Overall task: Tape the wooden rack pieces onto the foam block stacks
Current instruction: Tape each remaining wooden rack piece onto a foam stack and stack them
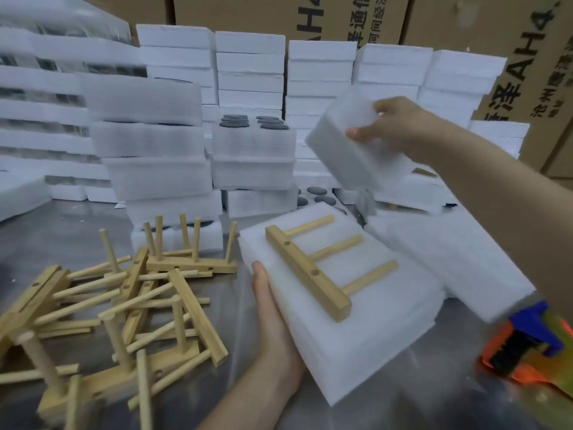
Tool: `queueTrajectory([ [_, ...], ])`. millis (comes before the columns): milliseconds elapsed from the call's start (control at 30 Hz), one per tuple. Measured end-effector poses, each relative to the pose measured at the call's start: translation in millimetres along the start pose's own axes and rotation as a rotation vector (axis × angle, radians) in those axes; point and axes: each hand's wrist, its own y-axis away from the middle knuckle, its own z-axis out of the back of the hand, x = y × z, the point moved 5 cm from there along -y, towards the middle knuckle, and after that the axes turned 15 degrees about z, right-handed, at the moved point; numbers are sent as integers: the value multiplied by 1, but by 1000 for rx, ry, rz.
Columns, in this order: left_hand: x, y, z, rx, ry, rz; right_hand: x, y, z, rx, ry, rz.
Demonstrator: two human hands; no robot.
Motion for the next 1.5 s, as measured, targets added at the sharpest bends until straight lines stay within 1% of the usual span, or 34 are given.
queueTrajectory([
  [33,0,2,-4,8,-62,11,13,-3,2,-28,17,45],
  [100,3,4,-3,3,-134,38,42,-10,-4,-107,95,204],
  [200,6,1,0,-3,-171,61,81,-27,-31,-178,231,393],
  [267,4,3,0,-28,-184,53,91,-46,-60,-126,259,459],
  [333,4,1,2,-35,-189,51,93,-64,-93,5,324,477],
  [400,5,0,4,-29,-183,52,93,-77,-125,138,475,533],
  [500,1,0,6,-70,-212,11,94,-92,-140,160,605,552],
  [567,1,1,5,-75,-196,3,94,-91,-137,184,591,573],
  [600,1,1,5,-63,-184,-2,93,-86,-131,156,504,614],
  [633,1,1,4,-48,-161,-1,91,-77,-120,51,379,665],
  [667,1,1,3,-29,-141,-2,83,-68,-106,-129,260,690],
  [700,1,2,2,-21,-128,-12,67,-58,-90,-318,188,659],
  [733,0,2,2,-22,-121,-25,45,-49,-79,-450,188,558],
  [767,-1,2,2,-29,-106,-40,19,-41,-72,-449,238,431],
  [800,-1,1,4,-40,-89,-60,-10,-38,-74,-306,305,294],
  [833,-2,1,6,-54,-72,-86,-38,-35,-85,-38,366,174],
  [867,-4,0,7,-61,-61,-114,-64,-28,-100,284,397,82],
  [900,-5,0,8,-65,-51,-139,-83,-16,-114,574,435,25],
  [933,-6,0,8,-68,-41,-153,-97,-5,-124,775,494,2],
  [967,-6,0,8,-68,-33,-153,-108,0,-131,863,538,-13],
  [1000,-6,0,7,-63,-29,-149,-115,2,-135,872,546,-28],
  [1100,-5,-1,8,-59,-19,-151,-127,-3,-145,801,588,32],
  [1167,-4,-1,7,-33,-23,-142,-132,-3,-152,791,644,58],
  [1233,-5,-1,8,-46,-44,-162,-129,0,-158,761,658,86],
  [1300,-7,-1,10,-83,-35,-185,-123,0,-158,815,682,166],
  [1333,-8,-2,11,-108,-22,-195,-118,0,-155,856,723,221],
  [1367,-10,-1,12,-123,-12,-215,-114,-1,-150,863,755,240],
  [1500,-15,1,14,-139,21,-260,-87,-7,-128,836,1042,317],
])
